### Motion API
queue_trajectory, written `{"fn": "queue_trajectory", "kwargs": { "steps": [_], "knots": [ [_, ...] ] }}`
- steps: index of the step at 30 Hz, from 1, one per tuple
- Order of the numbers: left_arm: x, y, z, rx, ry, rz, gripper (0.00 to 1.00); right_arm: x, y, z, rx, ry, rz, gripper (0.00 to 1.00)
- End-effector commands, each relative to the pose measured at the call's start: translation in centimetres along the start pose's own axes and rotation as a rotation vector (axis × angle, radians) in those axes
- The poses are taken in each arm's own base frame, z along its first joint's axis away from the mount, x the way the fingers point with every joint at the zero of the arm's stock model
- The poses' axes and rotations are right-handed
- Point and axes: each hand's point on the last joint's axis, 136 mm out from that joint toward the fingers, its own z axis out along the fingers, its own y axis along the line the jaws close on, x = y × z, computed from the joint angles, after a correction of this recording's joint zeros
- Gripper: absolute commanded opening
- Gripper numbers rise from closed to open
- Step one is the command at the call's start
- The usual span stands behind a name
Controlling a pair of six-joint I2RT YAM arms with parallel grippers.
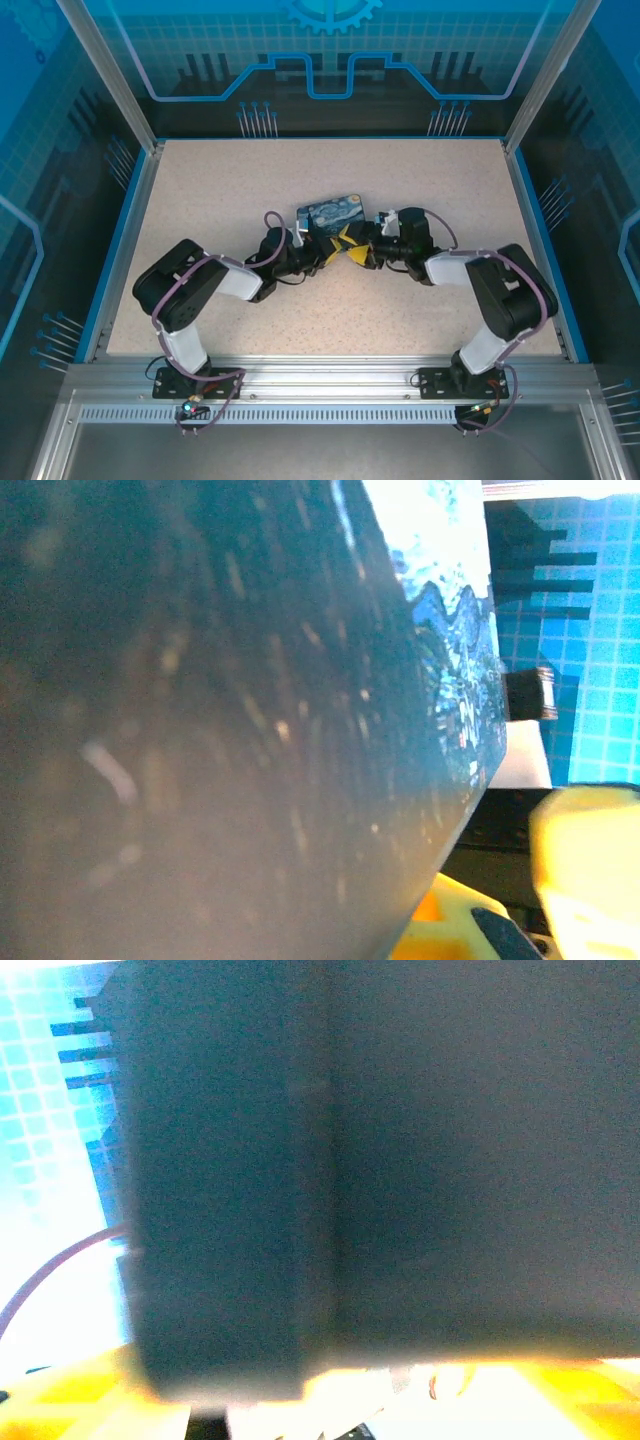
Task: Unlock the padlock with the key
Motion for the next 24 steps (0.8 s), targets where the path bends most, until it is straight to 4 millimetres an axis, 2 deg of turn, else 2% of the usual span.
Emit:
{"fn": "queue_trajectory", "kwargs": {
  "steps": [1,8,13,18,24],
  "knots": [
    [1.0,-0.2,0.0,0.015,0.047,0.009,0.00,1.0,-0.7,-1.6,0.089,-0.013,-0.087,0.72],
    [0.8,-0.3,0.1,-0.004,0.057,0.015,0.00,1.4,-0.4,-4.8,0.256,-0.048,-0.280,0.76],
    [0.7,-0.6,0.2,-0.025,0.073,0.025,0.00,1.0,-0.7,-6.5,0.408,-0.081,-0.469,0.74],
    [0.7,-0.9,0.0,-0.062,0.094,0.041,0.00,1.4,-1.1,-6.3,0.553,-0.063,-0.692,0.66],
    [0.8,-1.3,0.1,-0.084,0.119,0.036,0.00,1.8,-1.9,-5.2,0.654,-0.029,-0.864,0.55]
  ]
}}
